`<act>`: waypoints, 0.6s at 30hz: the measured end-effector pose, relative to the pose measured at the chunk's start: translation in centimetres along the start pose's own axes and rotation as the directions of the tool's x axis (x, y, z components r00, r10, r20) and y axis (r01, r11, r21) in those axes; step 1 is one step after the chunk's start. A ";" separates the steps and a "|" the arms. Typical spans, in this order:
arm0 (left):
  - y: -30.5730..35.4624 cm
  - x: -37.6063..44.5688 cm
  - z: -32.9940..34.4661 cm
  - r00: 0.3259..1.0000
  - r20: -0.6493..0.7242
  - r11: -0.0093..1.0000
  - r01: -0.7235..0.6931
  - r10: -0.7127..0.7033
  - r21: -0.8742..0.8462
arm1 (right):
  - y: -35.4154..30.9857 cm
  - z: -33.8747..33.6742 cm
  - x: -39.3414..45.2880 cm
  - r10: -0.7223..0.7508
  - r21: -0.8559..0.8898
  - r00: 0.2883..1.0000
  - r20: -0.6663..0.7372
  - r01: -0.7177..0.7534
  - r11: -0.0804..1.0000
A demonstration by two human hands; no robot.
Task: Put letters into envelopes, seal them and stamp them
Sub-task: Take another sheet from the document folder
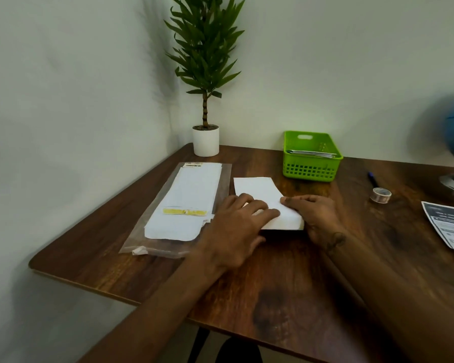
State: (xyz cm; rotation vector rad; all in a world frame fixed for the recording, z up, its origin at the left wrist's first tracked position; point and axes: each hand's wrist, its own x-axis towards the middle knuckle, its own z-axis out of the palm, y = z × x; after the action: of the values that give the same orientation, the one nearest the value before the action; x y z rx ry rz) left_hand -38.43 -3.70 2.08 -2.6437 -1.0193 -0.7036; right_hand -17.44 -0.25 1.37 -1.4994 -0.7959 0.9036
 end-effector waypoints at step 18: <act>1.8 0.0 1.8 0.989 0.079 0.938 0.140 -0.121 -0.316 | 0.9 -4.8 -1.4 -0.076 -0.053 0.980 0.182 0.087 0.995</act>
State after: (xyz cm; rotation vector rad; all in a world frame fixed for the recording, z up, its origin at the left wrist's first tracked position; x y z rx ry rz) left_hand -36.55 -4.31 0.46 -2.9065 -1.1971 -0.8942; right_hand -13.90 -3.87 0.90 -1.4401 -1.0174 0.9696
